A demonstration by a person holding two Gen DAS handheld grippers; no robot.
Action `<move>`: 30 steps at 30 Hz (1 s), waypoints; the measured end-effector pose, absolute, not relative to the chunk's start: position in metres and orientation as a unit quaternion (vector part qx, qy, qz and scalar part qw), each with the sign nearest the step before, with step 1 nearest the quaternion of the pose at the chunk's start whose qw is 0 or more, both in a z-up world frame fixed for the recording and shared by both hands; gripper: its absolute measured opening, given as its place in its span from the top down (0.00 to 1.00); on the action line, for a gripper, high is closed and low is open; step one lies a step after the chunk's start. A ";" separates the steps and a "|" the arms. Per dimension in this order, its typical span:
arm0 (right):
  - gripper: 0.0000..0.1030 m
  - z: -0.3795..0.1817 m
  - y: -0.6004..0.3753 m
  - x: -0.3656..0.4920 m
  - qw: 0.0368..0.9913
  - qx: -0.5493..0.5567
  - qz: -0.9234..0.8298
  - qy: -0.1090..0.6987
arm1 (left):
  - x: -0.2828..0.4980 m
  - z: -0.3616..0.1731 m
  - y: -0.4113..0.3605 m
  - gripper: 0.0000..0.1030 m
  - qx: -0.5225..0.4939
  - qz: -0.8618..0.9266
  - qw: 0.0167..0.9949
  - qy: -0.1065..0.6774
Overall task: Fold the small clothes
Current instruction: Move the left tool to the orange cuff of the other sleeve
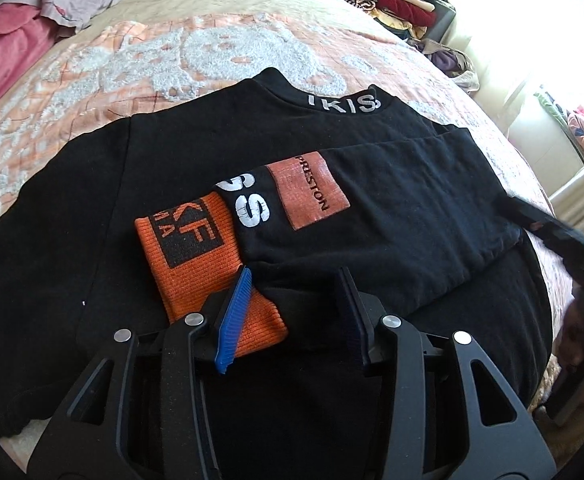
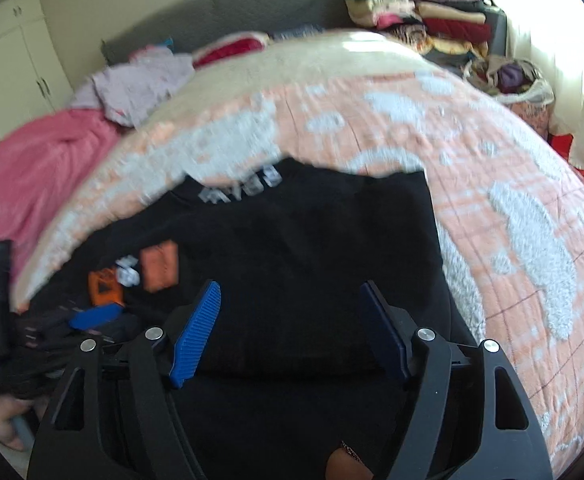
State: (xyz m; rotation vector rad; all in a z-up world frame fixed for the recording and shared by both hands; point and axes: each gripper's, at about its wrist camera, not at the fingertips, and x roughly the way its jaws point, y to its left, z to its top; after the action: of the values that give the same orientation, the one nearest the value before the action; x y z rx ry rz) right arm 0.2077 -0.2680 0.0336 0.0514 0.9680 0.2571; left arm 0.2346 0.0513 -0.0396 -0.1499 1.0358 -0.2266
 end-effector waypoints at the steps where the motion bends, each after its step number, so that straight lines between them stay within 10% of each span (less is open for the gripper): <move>1: 0.31 0.023 -0.271 0.211 0.873 0.011 0.095 0.478 | 0.235 -0.041 0.052 0.66 -0.072 -0.108 0.860 0.494; 12: 0.23 0.024 -0.288 0.197 0.876 0.080 0.093 0.466 | 0.232 -0.032 0.052 0.60 -0.083 -0.116 0.857 0.494; 30: 0.05 0.057 -0.299 0.145 0.887 0.138 0.114 0.426 | 0.198 0.002 0.068 0.09 -0.115 -0.106 0.879 0.451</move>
State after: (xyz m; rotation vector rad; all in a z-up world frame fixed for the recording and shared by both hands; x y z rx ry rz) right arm 0.1445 -0.2985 0.0571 0.2869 0.8847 0.2376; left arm 0.1981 0.0682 0.0025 -0.2403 0.9395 -0.2209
